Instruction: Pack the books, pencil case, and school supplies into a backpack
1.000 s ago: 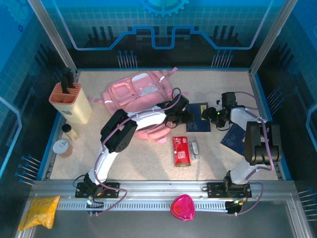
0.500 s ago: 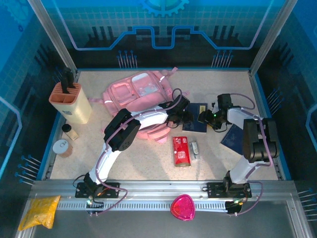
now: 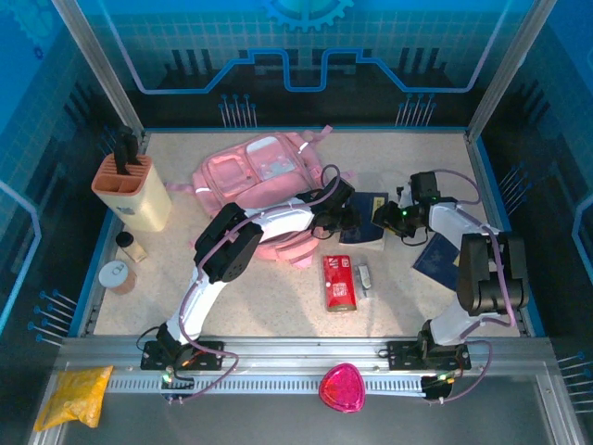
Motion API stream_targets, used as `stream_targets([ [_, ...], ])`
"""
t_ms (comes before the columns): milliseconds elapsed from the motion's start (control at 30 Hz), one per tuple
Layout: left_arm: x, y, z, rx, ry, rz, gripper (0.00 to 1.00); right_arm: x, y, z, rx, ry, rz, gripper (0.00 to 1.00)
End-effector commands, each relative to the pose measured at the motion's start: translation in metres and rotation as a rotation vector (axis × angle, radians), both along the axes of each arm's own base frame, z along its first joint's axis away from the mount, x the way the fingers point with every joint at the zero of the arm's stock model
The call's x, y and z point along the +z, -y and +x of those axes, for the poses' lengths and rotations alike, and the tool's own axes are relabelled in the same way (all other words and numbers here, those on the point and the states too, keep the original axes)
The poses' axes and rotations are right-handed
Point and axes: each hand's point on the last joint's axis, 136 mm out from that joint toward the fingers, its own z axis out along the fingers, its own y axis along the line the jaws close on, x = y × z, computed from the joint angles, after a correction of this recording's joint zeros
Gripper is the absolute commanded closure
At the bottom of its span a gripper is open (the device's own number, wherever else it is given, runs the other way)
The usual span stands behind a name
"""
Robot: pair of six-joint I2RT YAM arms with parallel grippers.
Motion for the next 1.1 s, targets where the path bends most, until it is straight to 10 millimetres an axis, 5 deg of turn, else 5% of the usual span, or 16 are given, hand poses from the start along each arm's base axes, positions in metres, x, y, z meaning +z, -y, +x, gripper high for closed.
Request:
stream_targets([
  [0,-0.013,-0.01,-0.003,0.009,-0.026,0.039,0.67,-0.001,-0.004,-0.012,0.024,-0.027,0.043,0.61],
  [233,-0.014,-0.009,-0.004,0.006,-0.033,0.033,0.68,-0.013,-0.006,-0.015,0.017,-0.051,0.059,0.67],
  [767,-0.012,-0.01,-0.002,0.006,-0.034,0.025,0.68,-0.001,-0.004,-0.01,-0.002,-0.015,0.111,0.96],
  [1067,0.05,-0.022,0.01,0.025,0.047,-0.051,0.58,0.016,-0.002,-0.009,-0.008,0.017,0.131,1.0],
])
